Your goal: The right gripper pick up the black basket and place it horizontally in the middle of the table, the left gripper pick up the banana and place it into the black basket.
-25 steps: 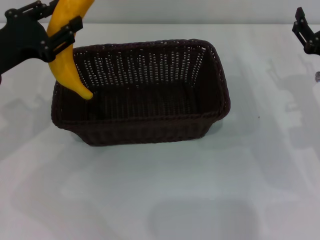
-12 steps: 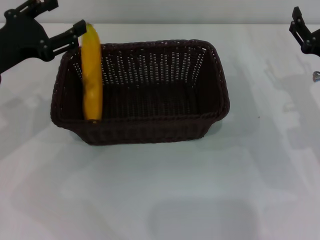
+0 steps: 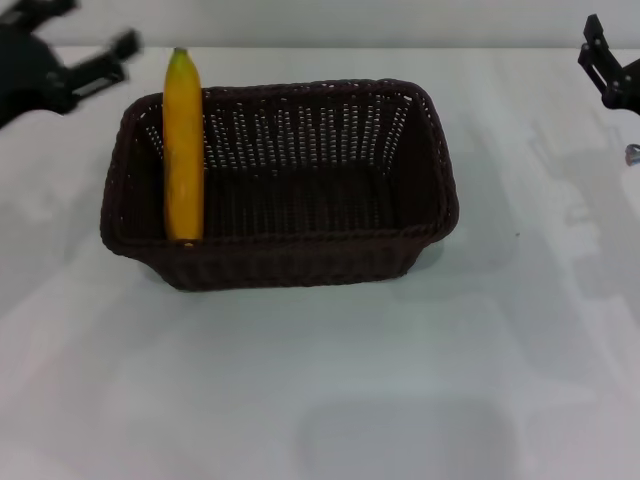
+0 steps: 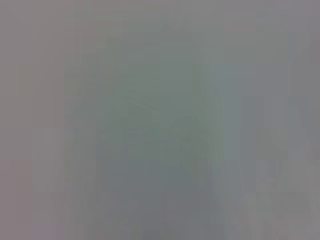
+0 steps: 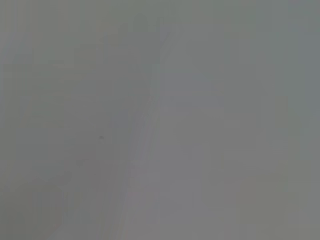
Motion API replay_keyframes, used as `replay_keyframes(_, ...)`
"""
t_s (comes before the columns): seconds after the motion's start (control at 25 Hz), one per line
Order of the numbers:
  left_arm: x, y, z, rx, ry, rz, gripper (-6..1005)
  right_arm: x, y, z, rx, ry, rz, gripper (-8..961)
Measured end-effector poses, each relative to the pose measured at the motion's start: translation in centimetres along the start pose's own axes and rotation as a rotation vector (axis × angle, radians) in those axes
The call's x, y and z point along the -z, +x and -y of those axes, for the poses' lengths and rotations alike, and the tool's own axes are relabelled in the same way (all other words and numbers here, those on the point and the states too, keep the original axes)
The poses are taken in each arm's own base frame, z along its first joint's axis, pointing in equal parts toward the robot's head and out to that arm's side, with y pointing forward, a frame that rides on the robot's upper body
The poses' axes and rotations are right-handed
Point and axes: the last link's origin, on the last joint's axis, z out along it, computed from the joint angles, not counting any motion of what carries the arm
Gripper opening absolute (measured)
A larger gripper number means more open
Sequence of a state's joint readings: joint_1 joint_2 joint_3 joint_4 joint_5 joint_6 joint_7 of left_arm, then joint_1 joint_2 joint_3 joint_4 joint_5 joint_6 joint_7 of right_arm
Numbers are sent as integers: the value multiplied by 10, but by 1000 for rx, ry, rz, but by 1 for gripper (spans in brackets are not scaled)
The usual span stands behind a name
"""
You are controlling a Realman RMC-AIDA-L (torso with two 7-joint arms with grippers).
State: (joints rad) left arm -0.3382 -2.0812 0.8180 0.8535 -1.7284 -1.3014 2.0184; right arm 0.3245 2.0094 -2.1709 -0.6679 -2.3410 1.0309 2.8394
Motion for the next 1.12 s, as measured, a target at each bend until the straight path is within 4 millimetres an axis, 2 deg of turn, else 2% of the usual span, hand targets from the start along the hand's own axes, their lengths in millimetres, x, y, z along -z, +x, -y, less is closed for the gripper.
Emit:
replay_keyframes(0.16, 28, -8, 12, 94, 166, -62, 870, 2, 2, 3, 4, 9, -9, 811)
replay_keyframes(0.32, 59, -13, 11, 192, 261, -167, 868, 4, 4, 8, 4, 27, -17, 810)
replay_keyframes(0.56, 79, -23, -1, 254, 333, -281, 865, 5, 8, 18, 15, 59, -29, 809)
replay_keyframes(0.72, 95, -26, 2, 268, 441, -355, 866, 5, 8, 32, 6, 120, -28, 807)
replay_keyframes(0.92, 111, -30, 13, 227, 610, -423, 867, 7, 12, 57, -46, 260, -45, 807)
replay_keyframes(1.12, 130, -31, 27, 90, 833, -463, 868, 12, 15, 82, -51, 368, -52, 807)
